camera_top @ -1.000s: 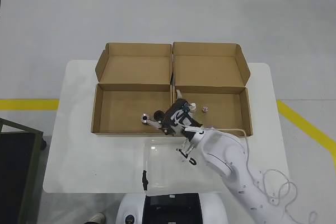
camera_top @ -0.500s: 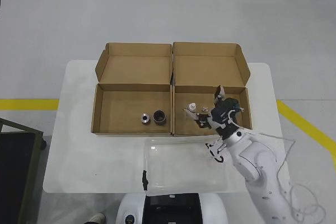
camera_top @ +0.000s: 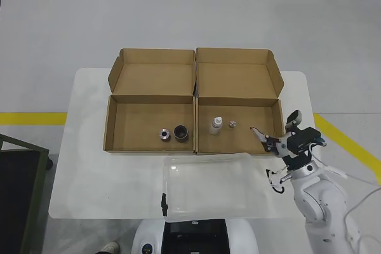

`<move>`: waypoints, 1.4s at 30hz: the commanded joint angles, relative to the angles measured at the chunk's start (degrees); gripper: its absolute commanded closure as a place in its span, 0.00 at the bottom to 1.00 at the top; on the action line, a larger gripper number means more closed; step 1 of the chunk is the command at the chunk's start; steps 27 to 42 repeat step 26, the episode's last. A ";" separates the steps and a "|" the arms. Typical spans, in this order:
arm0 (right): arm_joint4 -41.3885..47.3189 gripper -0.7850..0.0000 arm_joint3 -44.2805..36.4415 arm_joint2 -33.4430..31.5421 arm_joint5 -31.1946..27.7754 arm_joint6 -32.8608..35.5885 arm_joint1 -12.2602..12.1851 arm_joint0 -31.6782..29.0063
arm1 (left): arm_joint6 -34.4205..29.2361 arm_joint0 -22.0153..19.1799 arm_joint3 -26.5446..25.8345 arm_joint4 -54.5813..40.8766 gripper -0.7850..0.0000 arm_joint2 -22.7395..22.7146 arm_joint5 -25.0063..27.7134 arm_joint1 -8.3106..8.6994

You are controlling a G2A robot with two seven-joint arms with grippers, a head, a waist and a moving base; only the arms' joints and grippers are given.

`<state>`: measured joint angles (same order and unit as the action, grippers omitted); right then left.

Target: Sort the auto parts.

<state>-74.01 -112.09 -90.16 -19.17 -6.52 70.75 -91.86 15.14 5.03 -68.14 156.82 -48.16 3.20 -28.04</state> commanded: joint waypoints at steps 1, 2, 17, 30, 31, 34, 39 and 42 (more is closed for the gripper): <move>0.60 0.00 0.43 -0.84 0.47 -2.51 0.00 -1.85 | 0.00 0.00 0.00 0.00 0.00 0.00 0.00 0.00; 0.94 0.00 0.57 -1.47 0.91 -3.74 0.00 -2.79 | 0.00 0.00 0.00 0.00 0.00 0.00 0.00 0.00; 1.35 0.00 2.43 -9.15 -0.30 -11.13 -0.51 -10.04 | 0.00 0.00 0.00 0.00 0.00 0.00 0.00 0.00; 0.83 0.00 2.32 -9.67 -1.59 -11.18 -0.66 -9.97 | 0.00 0.00 0.00 0.00 0.00 0.00 0.00 0.00; 0.83 0.00 2.32 -9.67 -1.59 -11.18 -0.66 -9.97 | 0.00 0.00 0.00 0.00 0.00 0.00 0.00 0.00; 0.83 0.00 2.32 -9.67 -1.59 -11.18 -0.66 -9.97 | 0.00 0.00 0.00 0.00 0.00 0.00 0.00 0.00; 0.83 0.00 2.32 -9.67 -1.59 -11.18 -0.66 -9.97 | 0.00 0.00 0.00 0.00 0.00 0.00 0.00 0.00; 0.83 0.00 2.32 -9.67 -1.59 -11.18 -0.66 -9.97 | 0.00 0.00 0.00 0.00 0.00 0.00 0.00 0.00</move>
